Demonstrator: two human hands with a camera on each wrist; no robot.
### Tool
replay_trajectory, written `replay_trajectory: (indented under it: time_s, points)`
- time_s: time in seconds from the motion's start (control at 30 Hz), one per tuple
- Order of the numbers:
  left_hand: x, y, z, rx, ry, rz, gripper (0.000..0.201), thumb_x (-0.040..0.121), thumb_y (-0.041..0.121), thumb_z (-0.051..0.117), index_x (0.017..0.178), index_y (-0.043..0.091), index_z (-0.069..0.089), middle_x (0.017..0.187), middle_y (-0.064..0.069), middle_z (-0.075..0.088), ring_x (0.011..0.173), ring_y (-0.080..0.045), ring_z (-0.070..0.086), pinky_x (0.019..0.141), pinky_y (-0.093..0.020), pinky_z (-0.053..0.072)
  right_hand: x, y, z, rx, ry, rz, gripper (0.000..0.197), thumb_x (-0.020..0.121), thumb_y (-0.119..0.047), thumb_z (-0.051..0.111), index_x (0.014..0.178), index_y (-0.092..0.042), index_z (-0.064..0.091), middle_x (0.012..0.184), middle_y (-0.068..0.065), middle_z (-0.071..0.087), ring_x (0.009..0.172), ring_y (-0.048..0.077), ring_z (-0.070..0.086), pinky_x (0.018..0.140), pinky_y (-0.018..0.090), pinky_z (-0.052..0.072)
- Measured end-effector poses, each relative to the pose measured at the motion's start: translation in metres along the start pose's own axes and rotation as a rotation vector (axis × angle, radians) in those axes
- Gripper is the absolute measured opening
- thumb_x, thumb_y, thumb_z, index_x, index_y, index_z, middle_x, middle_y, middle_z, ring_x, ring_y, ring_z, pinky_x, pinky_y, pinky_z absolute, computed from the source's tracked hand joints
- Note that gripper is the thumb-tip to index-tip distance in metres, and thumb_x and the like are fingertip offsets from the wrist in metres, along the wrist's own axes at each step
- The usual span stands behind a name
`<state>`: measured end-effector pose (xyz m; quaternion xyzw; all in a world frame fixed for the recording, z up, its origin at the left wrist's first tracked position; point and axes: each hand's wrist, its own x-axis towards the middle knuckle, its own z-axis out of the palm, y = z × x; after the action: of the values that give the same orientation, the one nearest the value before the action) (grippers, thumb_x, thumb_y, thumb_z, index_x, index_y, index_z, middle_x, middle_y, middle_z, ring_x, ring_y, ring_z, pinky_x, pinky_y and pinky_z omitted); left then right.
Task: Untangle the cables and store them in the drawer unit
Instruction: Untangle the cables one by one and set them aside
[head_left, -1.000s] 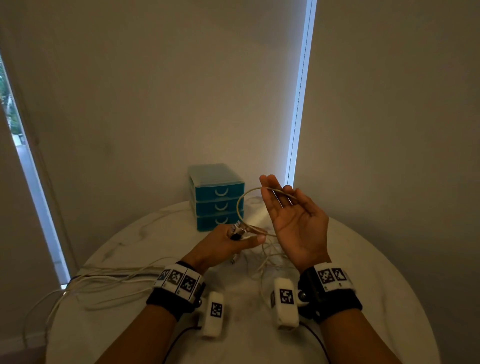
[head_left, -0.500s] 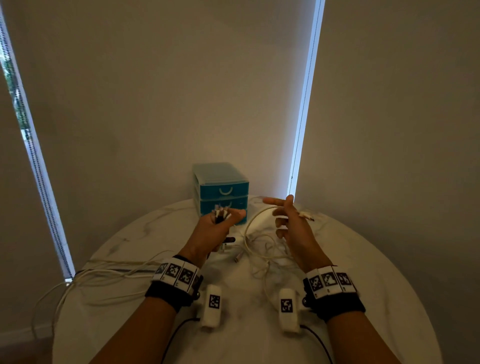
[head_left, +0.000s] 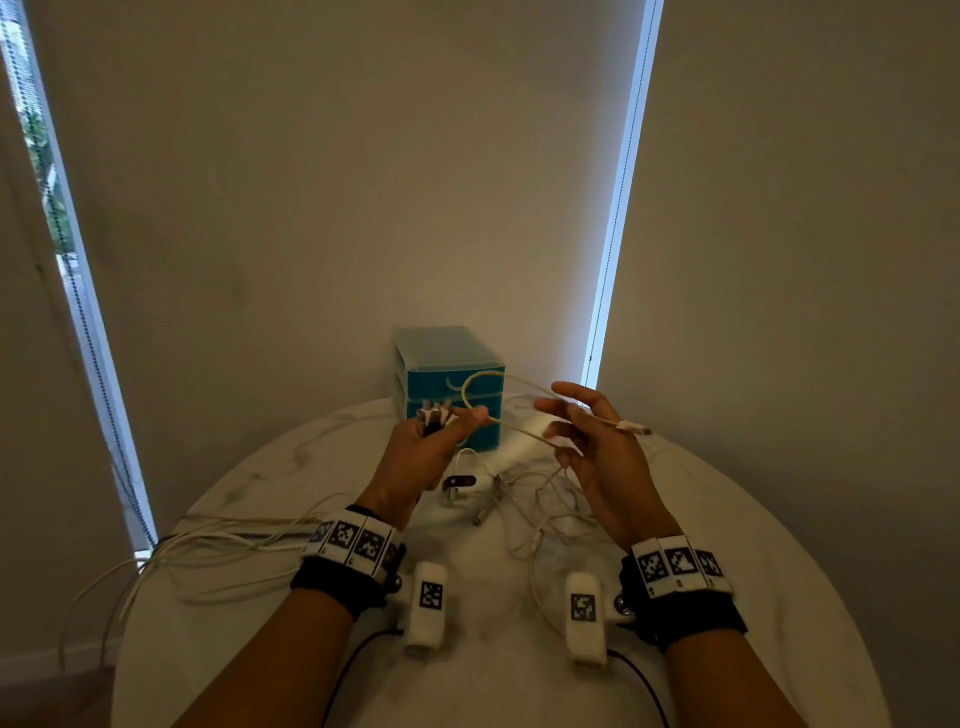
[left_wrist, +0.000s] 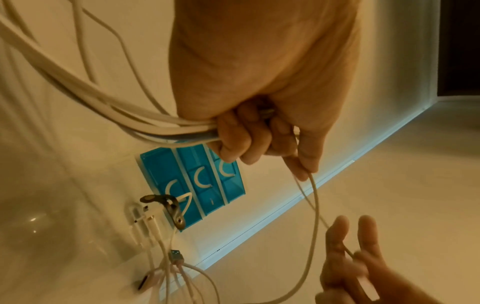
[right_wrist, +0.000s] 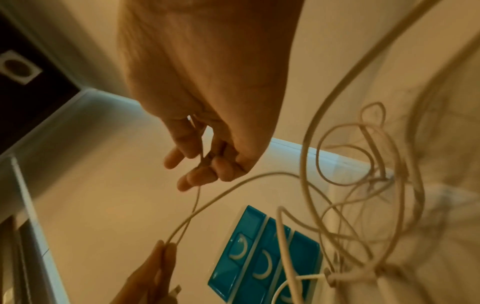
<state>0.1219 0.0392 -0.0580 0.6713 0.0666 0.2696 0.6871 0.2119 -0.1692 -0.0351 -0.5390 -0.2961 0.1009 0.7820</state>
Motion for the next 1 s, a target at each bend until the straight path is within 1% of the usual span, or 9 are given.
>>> replay_trajectory:
  time_s: [0.1, 0.2, 0.27, 0.4, 0.53, 0.67, 0.8, 0.9, 1.0]
  points:
    - [0.005, -0.001, -0.007, -0.078, 0.075, 0.03, 0.04, 0.09, 0.051, 0.08, 0.106, 0.015, 0.082, 0.058, 0.005, 0.036, 0.05, -0.012, 0.025, 0.047, -0.026, 0.021, -0.001, 0.0, 0.002, -0.032, -0.022, 0.062, 0.035, 0.095, 0.008, 0.041, 0.099, -0.006, 0.073, 0.123, 0.02, 0.076, 0.062, 0.017, 0.055, 0.044, 0.022, 0.029]
    - [0.006, 0.0, -0.011, -0.123, 0.092, 0.031, 0.041, 0.09, 0.051, 0.08, 0.106, 0.014, 0.082, 0.057, 0.006, 0.035, 0.051, -0.012, 0.024, 0.046, -0.027, 0.021, -0.002, 0.004, 0.006, -0.272, 0.004, 0.036, 0.027, 0.088, 0.01, 0.047, 0.089, -0.008, 0.067, 0.127, -0.004, 0.078, 0.063, 0.017, 0.06, 0.042, 0.022, 0.033]
    - [0.007, 0.0, -0.013, -0.142, 0.085, 0.036, 0.038, 0.092, 0.05, 0.079, 0.105, 0.015, 0.082, 0.057, 0.006, 0.034, 0.051, -0.013, 0.023, 0.047, -0.028, 0.019, -0.002, 0.013, 0.008, -0.457, 0.013, 0.035, 0.019, 0.087, 0.006, 0.065, 0.089, -0.013, 0.064, 0.129, -0.012, 0.076, 0.076, 0.016, 0.069, 0.053, 0.024, 0.048]
    - [0.005, 0.002, -0.011, -0.15, 0.025, 0.052, 0.043, 0.092, 0.052, 0.077, 0.111, 0.012, 0.08, 0.061, 0.003, 0.03, 0.053, -0.014, 0.019, 0.049, -0.03, 0.016, -0.003, 0.028, 0.009, -0.64, 0.048, -0.004, 0.015, 0.088, -0.014, 0.085, 0.092, -0.013, 0.071, 0.101, -0.001, 0.081, 0.089, 0.015, 0.077, 0.085, 0.036, 0.063]
    - [0.0, 0.006, -0.007, -0.031, -0.13, 0.034, 0.044, 0.09, 0.052, 0.077, 0.12, 0.02, 0.078, 0.062, 0.007, 0.044, 0.052, -0.009, 0.029, 0.045, -0.023, 0.027, -0.001, 0.006, 0.01, -0.058, 0.134, -0.057, 0.013, 0.101, -0.006, 0.068, 0.097, 0.006, 0.065, 0.091, 0.013, 0.077, 0.079, 0.02, 0.07, 0.078, 0.03, 0.061]
    - [-0.002, 0.0, -0.001, 0.123, -0.206, 0.023, 0.034, 0.092, 0.04, 0.081, 0.126, 0.037, 0.076, 0.074, 0.019, 0.071, 0.051, 0.003, 0.049, 0.051, -0.012, 0.039, -0.006, -0.014, 0.016, 0.568, -0.015, 0.038, 0.017, 0.105, -0.007, 0.053, 0.091, -0.007, 0.062, 0.097, 0.012, 0.068, 0.08, 0.018, 0.061, 0.087, 0.03, 0.051]
    - [-0.002, -0.004, 0.005, 0.199, -0.147, 0.049, 0.032, 0.09, 0.037, 0.084, 0.121, 0.033, 0.079, 0.109, 0.01, 0.079, 0.062, 0.006, 0.059, 0.062, -0.01, 0.047, -0.012, -0.015, 0.023, 0.709, -0.102, 0.061, 0.017, 0.105, -0.008, 0.05, 0.09, -0.009, 0.059, 0.1, 0.011, 0.066, 0.082, 0.017, 0.058, 0.083, 0.03, 0.054]
    - [0.001, -0.007, 0.005, 0.152, -0.005, 0.079, 0.025, 0.085, 0.03, 0.089, 0.096, 0.01, 0.079, 0.095, 0.003, 0.079, 0.069, 0.004, 0.067, 0.069, -0.014, 0.053, -0.014, -0.014, 0.025, 0.732, -0.122, 0.065, 0.029, 0.107, -0.008, 0.046, 0.083, -0.01, 0.063, 0.099, 0.009, 0.065, 0.078, 0.016, 0.054, 0.079, 0.03, 0.052]
    - [0.001, -0.008, 0.003, 0.163, 0.046, 0.013, 0.03, 0.083, 0.033, 0.09, 0.088, 0.01, 0.073, 0.071, 0.01, 0.07, 0.061, 0.003, 0.063, 0.059, -0.015, 0.047, -0.015, -0.016, 0.025, 0.759, -0.144, 0.049, 0.029, 0.109, -0.01, 0.042, 0.086, -0.011, 0.059, 0.101, 0.007, 0.064, 0.076, 0.015, 0.051, 0.076, 0.029, 0.051]
